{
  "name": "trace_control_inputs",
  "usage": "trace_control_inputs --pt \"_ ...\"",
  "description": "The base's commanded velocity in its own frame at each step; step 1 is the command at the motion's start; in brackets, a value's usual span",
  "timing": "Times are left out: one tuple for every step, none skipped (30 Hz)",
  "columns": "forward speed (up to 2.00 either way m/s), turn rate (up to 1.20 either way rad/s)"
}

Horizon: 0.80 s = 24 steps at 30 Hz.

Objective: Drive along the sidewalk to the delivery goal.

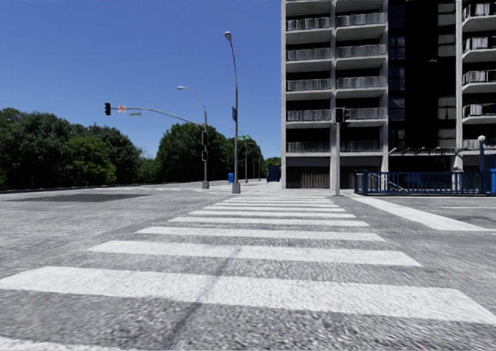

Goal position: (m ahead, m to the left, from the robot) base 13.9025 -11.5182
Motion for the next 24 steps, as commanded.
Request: trace_control_inputs --pt "2.0 -0.36" --pt "2.0 -0.38" --pt "2.0 -0.39" --pt "2.0 -0.39" --pt "2.0 -0.39" --pt "2.0 -0.39" --pt "2.0 -0.39" --pt "2.0 -0.39" --pt "2.0 -0.39" --pt "2.0 -0.39" --pt "2.0 -0.39" --pt "2.0 -0.39" --pt "2.0 -0.39" --pt "2.0 -0.39" --pt "2.0 -0.39" --pt "2.0 -0.39" --pt "2.0 -0.39" --pt "2.0 -0.39" --pt "2.0 -0.39" --pt "2.0 -0.39" --pt "2.0 -0.39" --pt "2.0 -0.39" --pt "2.0 -0.39" --pt "2.0 -0.39"
